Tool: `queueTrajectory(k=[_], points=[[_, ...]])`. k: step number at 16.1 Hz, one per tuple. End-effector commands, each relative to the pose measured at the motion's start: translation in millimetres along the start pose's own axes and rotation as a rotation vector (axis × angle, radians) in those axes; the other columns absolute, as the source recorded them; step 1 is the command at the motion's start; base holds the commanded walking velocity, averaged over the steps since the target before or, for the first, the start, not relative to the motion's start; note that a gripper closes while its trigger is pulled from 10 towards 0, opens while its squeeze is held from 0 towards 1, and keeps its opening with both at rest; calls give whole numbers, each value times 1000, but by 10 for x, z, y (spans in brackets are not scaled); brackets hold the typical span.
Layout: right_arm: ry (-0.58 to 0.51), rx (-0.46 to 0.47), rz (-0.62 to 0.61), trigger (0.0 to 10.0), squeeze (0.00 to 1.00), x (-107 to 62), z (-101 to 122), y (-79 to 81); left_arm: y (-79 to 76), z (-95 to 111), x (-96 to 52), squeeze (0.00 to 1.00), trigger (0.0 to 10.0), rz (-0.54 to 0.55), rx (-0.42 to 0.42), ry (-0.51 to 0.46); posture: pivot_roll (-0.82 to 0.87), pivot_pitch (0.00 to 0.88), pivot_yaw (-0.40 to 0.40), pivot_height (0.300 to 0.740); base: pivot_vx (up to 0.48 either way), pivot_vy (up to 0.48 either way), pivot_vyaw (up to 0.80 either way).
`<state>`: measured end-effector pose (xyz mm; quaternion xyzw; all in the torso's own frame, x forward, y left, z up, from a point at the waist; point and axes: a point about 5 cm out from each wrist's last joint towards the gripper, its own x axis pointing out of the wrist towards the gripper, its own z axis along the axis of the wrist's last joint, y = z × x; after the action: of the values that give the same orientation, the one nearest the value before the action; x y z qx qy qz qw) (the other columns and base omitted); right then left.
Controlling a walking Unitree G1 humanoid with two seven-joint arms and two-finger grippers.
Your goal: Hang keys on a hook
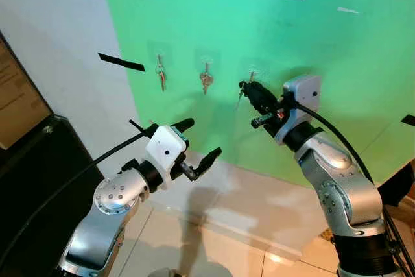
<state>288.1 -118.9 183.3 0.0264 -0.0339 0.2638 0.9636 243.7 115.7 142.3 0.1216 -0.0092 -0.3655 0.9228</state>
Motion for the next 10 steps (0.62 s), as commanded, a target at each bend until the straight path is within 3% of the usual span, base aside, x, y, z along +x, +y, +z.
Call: queueTrajectory(k=[1, 7, 10], points=[[13, 6, -18, 10000, 0, -21, -46, -25, -1, 45, -4, 0, 10000, -12, 12, -10, -9, 0, 15, 740, 0, 0, 0], [37, 26, -37, 10000, 0, -57, -141, -53, -6, 43, -12, 0, 10000, -17, 14, -8, -9, 0, 17, 740, 0, 0, 0], [-43, 48, -14, 10000, 0, -80, -31, -21, -8, 48, -13, 0, 10000, -18, 15, -10, -10, 0, 18, 740, 0, 0, 0]])
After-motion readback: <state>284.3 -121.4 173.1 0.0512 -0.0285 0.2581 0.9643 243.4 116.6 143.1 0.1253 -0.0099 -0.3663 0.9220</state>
